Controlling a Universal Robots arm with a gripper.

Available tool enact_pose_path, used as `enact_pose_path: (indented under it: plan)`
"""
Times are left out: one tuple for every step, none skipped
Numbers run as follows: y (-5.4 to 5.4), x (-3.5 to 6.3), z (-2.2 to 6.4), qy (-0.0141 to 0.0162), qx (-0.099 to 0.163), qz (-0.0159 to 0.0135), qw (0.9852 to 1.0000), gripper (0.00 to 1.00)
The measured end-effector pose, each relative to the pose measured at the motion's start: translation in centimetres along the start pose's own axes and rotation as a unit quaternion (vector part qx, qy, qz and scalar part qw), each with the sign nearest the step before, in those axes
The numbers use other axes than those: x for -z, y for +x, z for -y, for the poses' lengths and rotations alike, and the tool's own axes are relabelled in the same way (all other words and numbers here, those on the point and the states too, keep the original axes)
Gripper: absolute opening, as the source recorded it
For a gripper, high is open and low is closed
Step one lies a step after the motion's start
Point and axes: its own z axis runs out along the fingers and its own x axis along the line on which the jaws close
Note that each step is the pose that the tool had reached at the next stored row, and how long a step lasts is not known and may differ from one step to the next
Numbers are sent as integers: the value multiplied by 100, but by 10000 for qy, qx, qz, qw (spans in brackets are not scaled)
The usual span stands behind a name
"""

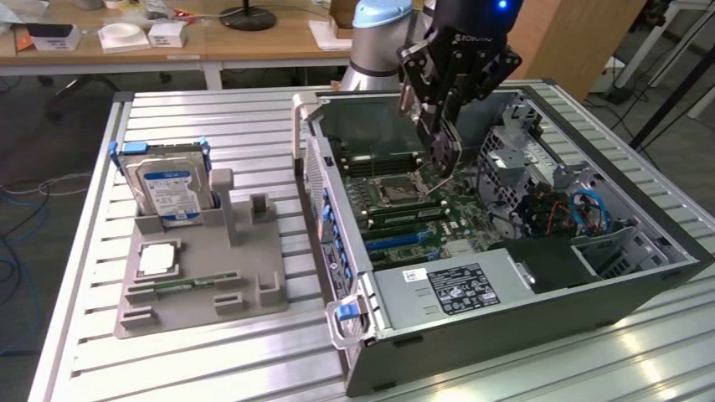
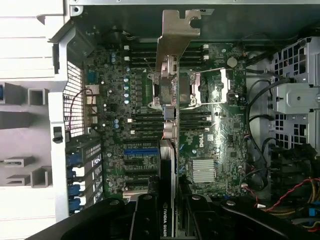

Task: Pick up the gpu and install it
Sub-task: 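Pick up the gpu and move the gpu toward the slot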

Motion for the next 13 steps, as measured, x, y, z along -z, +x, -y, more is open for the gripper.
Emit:
enact_pose_path:
  plan:
    - [-21,-1,-1,0,0,0,10000,26]
    - [-40,-1,-2,0,0,0,10000,26]
    - [-60,-2,-4,0,-1,0,10000,26]
    - [-80,-2,-5,0,-1,0,10000,26]
    - [-99,-3,-6,0,-1,0,10000,26]
    - [-118,-4,-7,0,0,0,10000,26]
    - [-137,-5,-8,0,0,0,10000,26]
    - [-156,-5,-10,0,0,0,10000,26]
    - [-175,-6,-11,0,0,0,10000,26]
    - [-196,-7,-12,0,0,0,10000,26]
    - [-215,-7,-13,0,-1,0,10000,26]
    - [-236,-8,-14,0,-1,0,10000,26]
    - [-258,-8,-16,0,0,0,10000,26]
